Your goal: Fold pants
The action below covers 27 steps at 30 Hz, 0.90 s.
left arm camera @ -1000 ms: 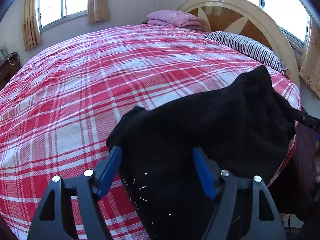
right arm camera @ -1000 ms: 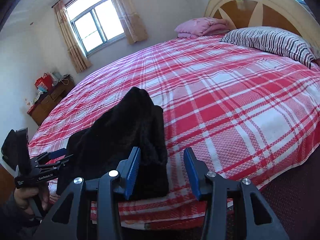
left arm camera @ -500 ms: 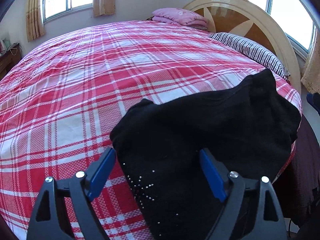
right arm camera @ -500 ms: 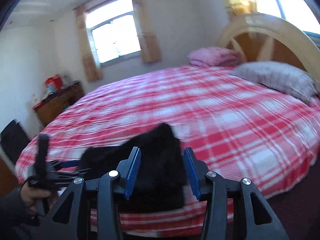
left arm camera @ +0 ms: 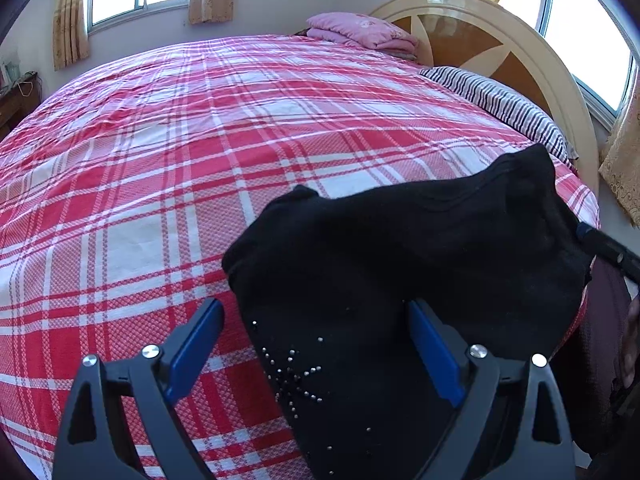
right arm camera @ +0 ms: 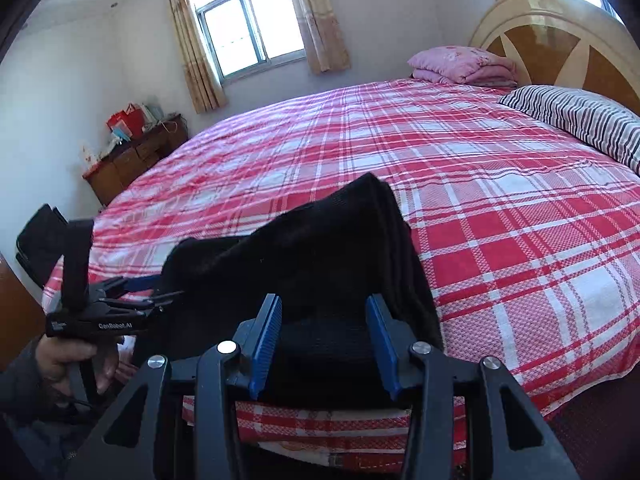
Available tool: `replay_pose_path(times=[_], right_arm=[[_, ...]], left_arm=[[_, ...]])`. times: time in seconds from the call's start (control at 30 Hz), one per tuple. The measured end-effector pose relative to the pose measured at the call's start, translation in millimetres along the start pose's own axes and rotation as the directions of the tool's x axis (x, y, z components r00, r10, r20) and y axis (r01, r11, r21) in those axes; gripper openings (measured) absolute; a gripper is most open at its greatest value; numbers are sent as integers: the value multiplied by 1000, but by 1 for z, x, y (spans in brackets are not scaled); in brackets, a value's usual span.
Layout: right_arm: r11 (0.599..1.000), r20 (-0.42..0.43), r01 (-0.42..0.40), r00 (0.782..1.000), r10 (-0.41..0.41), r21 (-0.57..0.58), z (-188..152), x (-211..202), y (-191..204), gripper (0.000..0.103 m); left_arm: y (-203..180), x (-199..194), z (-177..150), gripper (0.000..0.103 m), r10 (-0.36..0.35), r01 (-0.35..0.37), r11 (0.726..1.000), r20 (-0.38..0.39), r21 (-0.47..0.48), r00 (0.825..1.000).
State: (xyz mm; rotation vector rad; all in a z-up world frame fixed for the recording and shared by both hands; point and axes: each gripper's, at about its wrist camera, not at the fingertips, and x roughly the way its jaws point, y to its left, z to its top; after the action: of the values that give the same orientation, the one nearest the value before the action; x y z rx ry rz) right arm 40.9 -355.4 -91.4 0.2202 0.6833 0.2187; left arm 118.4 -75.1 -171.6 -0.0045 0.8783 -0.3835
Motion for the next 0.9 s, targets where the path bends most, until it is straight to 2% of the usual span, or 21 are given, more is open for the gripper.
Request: replay_pose_path(times=[0.13, 0.3, 0.4, 0.6, 0.73, 0.9], right_arm=[[999, 70, 25, 997, -27, 25, 9, -20, -13, 47], [994, 55, 31, 998, -37, 102, 15, -27, -42, 49], [989, 20, 15, 1000, -18, 147, 14, -24, -55, 49], [973, -82, -96, 990, 116, 211, 12, -2, -66, 49], [972, -132, -61, 987, 93, 225, 11, 14, -73, 49], [956, -156, -101, 977, 148, 274, 11, 23, -79, 49]], left_arm=[[2, 1, -2, 95, -15, 15, 1000, -6, -15, 1000], [4, 4, -3, 95, -38, 37, 998, -15, -41, 999], [4, 4, -4, 95, -39, 39, 998, -17, -43, 999], [1, 1, -8, 95, -102, 99, 993, -41, -57, 994], [-3, 3, -8, 95, -91, 90, 995, -28, -34, 996], [2, 4, -7, 95, -110, 110, 993, -11, -42, 994]])
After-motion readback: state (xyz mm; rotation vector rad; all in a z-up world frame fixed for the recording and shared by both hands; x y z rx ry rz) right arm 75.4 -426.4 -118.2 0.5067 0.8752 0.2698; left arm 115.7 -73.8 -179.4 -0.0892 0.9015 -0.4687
